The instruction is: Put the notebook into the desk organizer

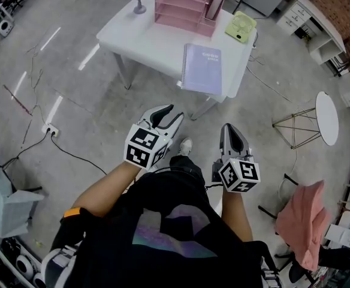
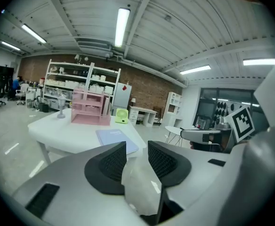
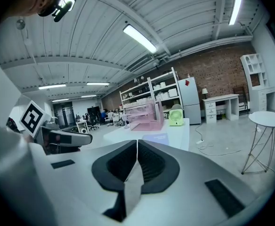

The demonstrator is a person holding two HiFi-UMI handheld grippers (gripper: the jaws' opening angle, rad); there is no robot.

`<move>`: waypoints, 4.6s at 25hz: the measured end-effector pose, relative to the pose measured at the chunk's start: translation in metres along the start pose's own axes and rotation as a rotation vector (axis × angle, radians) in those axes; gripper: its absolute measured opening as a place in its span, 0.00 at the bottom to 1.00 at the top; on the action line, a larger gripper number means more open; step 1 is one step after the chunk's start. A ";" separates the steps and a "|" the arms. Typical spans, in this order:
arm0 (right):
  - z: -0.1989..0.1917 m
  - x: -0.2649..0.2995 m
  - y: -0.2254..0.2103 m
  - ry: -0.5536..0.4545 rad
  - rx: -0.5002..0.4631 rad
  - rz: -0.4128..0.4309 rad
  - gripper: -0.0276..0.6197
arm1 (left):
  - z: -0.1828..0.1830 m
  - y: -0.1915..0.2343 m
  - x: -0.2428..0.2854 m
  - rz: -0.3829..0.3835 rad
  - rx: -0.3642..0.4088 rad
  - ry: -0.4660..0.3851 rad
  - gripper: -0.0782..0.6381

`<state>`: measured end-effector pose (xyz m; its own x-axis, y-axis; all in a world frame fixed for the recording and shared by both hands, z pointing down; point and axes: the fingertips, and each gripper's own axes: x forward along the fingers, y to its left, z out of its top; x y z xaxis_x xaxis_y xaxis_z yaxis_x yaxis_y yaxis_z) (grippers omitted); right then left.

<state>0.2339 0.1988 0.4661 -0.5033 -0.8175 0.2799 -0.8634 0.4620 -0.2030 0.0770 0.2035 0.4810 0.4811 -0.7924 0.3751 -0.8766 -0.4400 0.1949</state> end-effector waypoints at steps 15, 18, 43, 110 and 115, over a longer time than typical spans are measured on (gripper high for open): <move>0.005 0.168 -0.083 0.109 -0.016 0.066 0.07 | -0.030 0.113 0.151 0.067 -0.324 0.182 0.40; 0.001 0.190 -0.097 0.133 -0.022 0.082 0.07 | -0.049 0.126 0.178 0.055 -0.418 0.234 0.43; -0.036 0.235 -0.127 0.224 0.061 0.027 0.07 | -0.093 0.127 0.235 -0.181 -0.810 0.403 0.22; 0.130 0.285 -0.043 0.110 0.315 0.479 0.11 | 0.136 0.157 0.153 0.102 -0.596 0.048 0.19; 0.176 0.315 -0.021 0.041 0.274 0.538 0.11 | 0.182 0.189 0.147 0.156 -0.522 -0.002 0.19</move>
<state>0.1003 -0.1291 0.3938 -0.8724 -0.4772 0.1058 -0.4491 0.6972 -0.5587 -0.0160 -0.0730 0.4084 0.3441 -0.8328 0.4337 -0.8262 -0.0491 0.5612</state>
